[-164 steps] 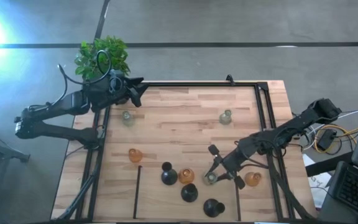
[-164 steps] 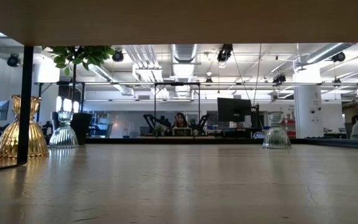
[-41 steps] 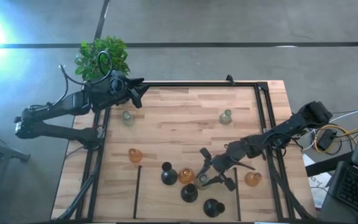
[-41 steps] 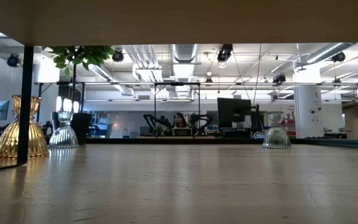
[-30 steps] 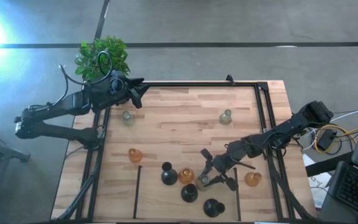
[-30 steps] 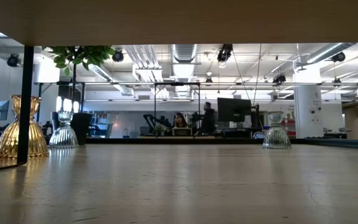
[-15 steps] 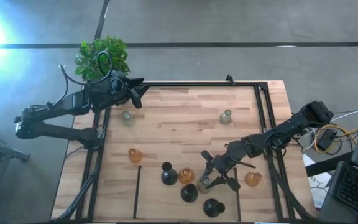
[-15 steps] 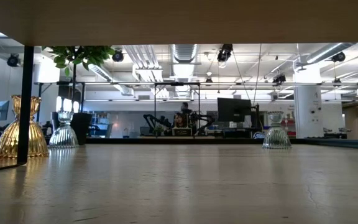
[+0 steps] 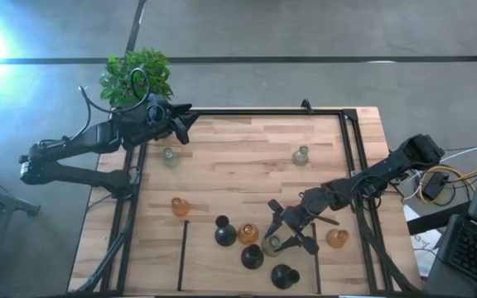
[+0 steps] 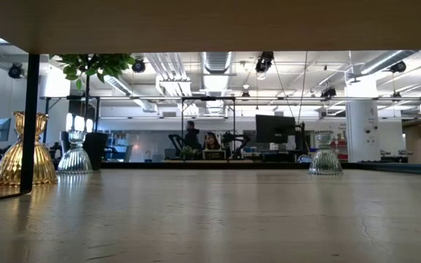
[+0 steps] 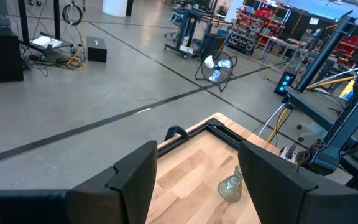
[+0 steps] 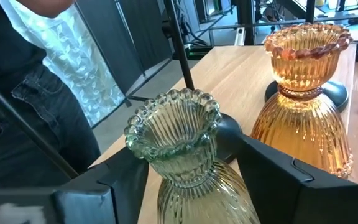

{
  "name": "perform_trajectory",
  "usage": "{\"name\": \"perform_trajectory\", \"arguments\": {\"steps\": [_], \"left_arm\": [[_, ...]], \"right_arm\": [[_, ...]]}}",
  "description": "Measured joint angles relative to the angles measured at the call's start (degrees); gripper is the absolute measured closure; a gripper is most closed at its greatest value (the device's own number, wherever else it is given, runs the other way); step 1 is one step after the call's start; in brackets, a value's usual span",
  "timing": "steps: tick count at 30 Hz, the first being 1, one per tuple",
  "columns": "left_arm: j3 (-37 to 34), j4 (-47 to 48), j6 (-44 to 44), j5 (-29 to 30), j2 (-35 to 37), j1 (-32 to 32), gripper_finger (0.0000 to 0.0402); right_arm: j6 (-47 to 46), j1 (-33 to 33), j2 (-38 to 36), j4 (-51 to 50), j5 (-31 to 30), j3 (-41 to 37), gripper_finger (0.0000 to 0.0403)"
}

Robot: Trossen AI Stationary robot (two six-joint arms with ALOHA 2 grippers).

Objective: Pick & Place candle stick holders
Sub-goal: Put the bottom right transparent glass candle holder on the shelf, then put the right orange glass candle holder on the shelf

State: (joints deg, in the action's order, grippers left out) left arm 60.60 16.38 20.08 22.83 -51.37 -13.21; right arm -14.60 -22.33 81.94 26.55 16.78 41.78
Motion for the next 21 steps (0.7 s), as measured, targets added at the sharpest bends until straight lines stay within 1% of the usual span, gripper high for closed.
{"name": "perform_trajectory", "arguments": {"steps": [3,9,13,18,21], "left_arm": [[0.0,0.0,0.0,0.0,0.0,0.0,0.0172],[0.0,0.0,-1.0,0.1,0.0,0.0,0.0172],[0.0,0.0,-1.0,0.2,0.0,0.0,0.0172],[0.0,0.0,-1.0,0.2,0.0,0.0,0.0172],[0.0,0.0,-1.0,0.2,0.0,0.0,0.0172]], "right_arm": [[0.1,0.0,-0.7,-0.6,0.0,0.0,0.0168],[0.2,0.0,-4.4,-7.6,0.0,0.0,0.0168],[1.0,0.0,-8.5,-13.2,-0.3,0.0,0.0168],[1.7,0.2,-14.6,-23.2,-2.2,0.0,0.017],[-0.8,0.4,-19.2,-29.3,-3.6,0.0,0.0175]]}}
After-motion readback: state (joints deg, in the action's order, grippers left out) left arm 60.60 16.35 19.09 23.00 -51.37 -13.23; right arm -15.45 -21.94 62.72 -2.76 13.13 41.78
